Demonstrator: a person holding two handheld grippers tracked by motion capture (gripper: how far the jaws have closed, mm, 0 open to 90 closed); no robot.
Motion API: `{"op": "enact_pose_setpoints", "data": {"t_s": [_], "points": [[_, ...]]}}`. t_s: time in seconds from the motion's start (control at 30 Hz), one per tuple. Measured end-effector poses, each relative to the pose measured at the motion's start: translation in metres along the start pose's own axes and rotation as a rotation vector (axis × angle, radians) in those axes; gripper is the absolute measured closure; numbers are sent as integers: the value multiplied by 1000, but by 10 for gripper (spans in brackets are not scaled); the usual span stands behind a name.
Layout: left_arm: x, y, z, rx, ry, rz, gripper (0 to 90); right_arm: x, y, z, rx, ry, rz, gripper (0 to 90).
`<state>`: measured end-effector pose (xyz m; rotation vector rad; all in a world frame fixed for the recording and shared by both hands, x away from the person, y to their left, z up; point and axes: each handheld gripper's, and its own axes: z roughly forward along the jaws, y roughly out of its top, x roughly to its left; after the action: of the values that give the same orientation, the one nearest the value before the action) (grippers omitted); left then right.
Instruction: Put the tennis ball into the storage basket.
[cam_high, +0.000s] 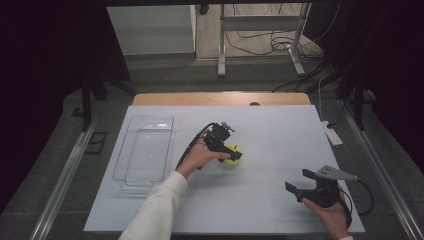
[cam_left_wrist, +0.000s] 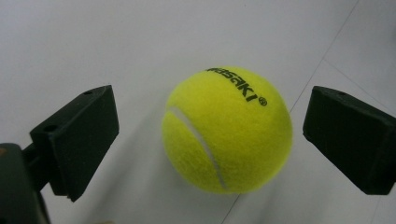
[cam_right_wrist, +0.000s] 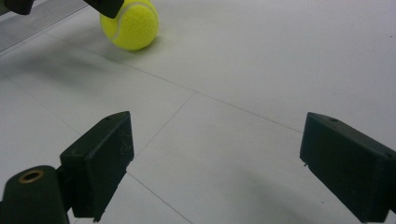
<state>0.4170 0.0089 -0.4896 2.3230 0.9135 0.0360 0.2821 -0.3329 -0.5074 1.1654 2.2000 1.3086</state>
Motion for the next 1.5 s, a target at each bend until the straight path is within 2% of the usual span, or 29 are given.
{"op": "enact_pose_setpoints", "data": {"t_s": [0.23,0.5,0.63,0.77,0.83,1.23,1.5], "points": [[-2,-1,4,7,-6,1,46,0,0,0,0,0,0,102],[-2,-2,7,27,10,-7,70,0,0,0,0,-2,1,103],[-2,-2,7,28,9,-8,133,-1,0,0,-2,-2,5,103],[-5,-2,5,16,-6,2,256,-1,0,0,-3,-3,6,103],[-7,-2,5,21,1,13,262,-1,0,0,-2,-4,6,103],[-9,-2,2,23,11,13,270,-1,0,-1,-6,-4,10,104],[-15,-1,-8,-7,-4,30,270,-1,0,-1,-6,-4,9,104]]}}
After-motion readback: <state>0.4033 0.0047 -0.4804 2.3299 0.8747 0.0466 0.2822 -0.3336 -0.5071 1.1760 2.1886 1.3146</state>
